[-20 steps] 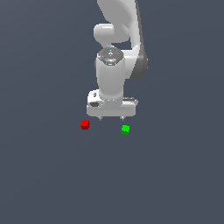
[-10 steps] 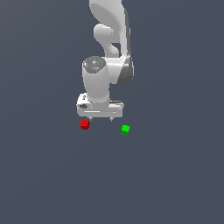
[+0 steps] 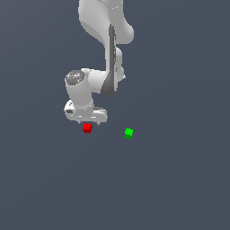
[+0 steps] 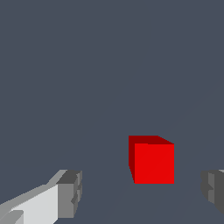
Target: Stack the red cube on top of the green cube.
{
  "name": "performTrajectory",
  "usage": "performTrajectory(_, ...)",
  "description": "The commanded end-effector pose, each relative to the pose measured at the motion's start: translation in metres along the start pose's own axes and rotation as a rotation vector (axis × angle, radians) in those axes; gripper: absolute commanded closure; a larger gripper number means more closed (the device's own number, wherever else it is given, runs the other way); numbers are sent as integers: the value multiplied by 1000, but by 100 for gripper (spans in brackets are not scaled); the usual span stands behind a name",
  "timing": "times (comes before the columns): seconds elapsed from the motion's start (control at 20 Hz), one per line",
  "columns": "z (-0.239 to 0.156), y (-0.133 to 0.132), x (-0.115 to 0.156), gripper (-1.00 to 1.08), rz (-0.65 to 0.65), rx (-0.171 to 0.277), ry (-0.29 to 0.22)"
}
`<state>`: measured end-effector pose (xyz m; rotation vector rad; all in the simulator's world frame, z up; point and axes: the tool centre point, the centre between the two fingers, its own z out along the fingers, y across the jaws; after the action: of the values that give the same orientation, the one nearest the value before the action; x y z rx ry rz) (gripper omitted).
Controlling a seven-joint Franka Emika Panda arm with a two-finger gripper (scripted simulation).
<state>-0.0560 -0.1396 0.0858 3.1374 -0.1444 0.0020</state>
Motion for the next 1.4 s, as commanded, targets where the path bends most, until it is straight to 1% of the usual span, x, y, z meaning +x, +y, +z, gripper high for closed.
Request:
performTrajectory(0.0, 9, 13, -4, -92, 6, 0, 0)
performTrajectory(0.2, 16, 23, -6, -92, 11, 0, -1)
performTrajectory(0.45, 18, 22, -7, -92, 12, 0, -2)
performTrajectory(0.95, 59, 23, -7, -92, 12, 0, -2)
performTrajectory(1.2, 66, 23, -6, -92, 12, 1, -1)
performTrajectory(1.25, 66, 23, -6, 108, 12, 1, -1)
performTrajectory(1.35, 66, 23, -6, 108, 12, 1, -1)
